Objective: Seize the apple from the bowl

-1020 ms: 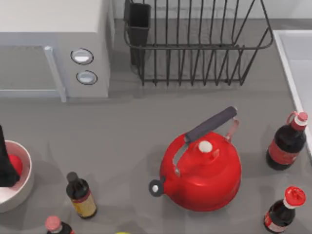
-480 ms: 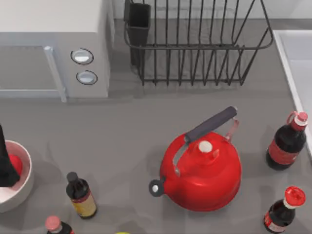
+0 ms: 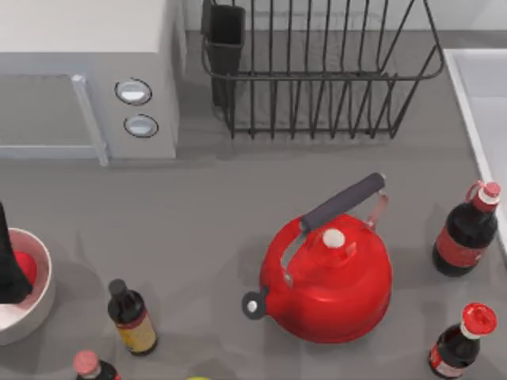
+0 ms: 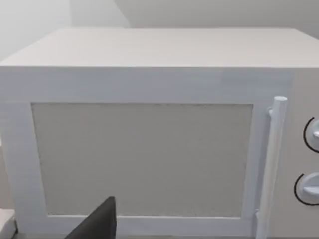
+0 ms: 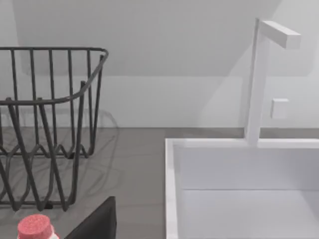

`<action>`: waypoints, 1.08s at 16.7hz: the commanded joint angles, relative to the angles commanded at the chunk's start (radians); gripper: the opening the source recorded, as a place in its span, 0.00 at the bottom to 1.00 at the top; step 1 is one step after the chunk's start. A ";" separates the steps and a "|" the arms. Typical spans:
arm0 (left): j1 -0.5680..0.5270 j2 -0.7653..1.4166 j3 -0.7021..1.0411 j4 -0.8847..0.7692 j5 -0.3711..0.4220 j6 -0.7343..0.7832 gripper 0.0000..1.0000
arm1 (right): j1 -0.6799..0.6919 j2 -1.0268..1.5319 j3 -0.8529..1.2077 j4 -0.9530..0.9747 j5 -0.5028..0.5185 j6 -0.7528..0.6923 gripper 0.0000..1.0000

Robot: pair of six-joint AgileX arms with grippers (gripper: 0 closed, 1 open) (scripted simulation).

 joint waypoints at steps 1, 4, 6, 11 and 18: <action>0.000 0.001 0.001 -0.001 0.000 0.000 1.00 | 0.000 0.000 0.000 0.000 0.000 0.000 1.00; 0.001 0.065 0.058 -0.056 0.000 0.002 1.00 | 0.000 0.000 0.000 0.000 0.000 0.000 1.00; 0.002 0.161 0.135 -0.130 0.000 0.005 1.00 | 0.000 0.000 0.000 0.000 0.000 0.000 1.00; 0.007 0.550 0.411 -0.396 0.000 0.015 1.00 | 0.000 0.000 0.000 0.000 0.000 0.000 1.00; 0.015 1.214 0.844 -0.814 0.000 0.030 1.00 | 0.000 0.000 0.000 0.000 0.000 0.000 1.00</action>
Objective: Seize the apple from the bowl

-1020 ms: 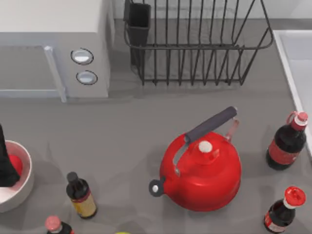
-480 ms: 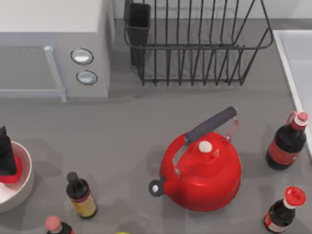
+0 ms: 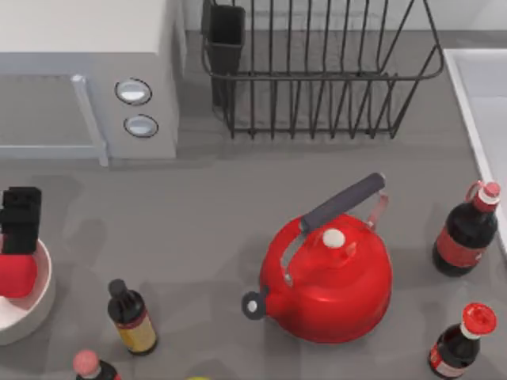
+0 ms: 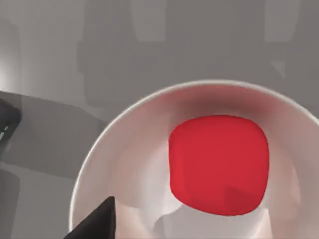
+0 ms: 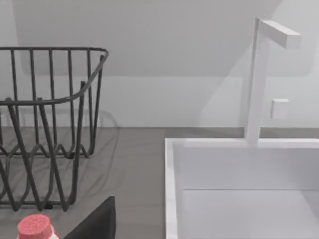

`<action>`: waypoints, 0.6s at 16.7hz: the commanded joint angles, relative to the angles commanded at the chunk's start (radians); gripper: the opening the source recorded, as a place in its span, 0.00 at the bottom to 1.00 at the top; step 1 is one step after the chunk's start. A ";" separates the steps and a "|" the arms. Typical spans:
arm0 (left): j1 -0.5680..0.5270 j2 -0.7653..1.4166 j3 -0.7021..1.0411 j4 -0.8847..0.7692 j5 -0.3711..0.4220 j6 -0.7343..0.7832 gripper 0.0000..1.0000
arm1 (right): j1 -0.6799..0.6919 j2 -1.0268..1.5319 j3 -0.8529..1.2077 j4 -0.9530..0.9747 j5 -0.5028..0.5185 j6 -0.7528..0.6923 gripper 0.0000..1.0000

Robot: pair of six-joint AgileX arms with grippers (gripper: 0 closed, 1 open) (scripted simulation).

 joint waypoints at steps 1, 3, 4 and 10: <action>0.001 0.082 0.052 -0.050 0.000 0.002 1.00 | 0.000 0.000 0.000 0.000 0.000 0.000 1.00; 0.002 0.222 0.143 -0.137 0.000 0.005 1.00 | 0.000 0.000 0.000 0.000 0.000 0.000 1.00; 0.003 0.277 0.179 -0.173 0.000 0.006 1.00 | 0.000 0.000 0.000 0.000 0.000 0.000 1.00; 0.005 0.396 0.263 -0.253 0.000 0.009 1.00 | 0.000 0.000 0.000 0.000 0.000 0.000 1.00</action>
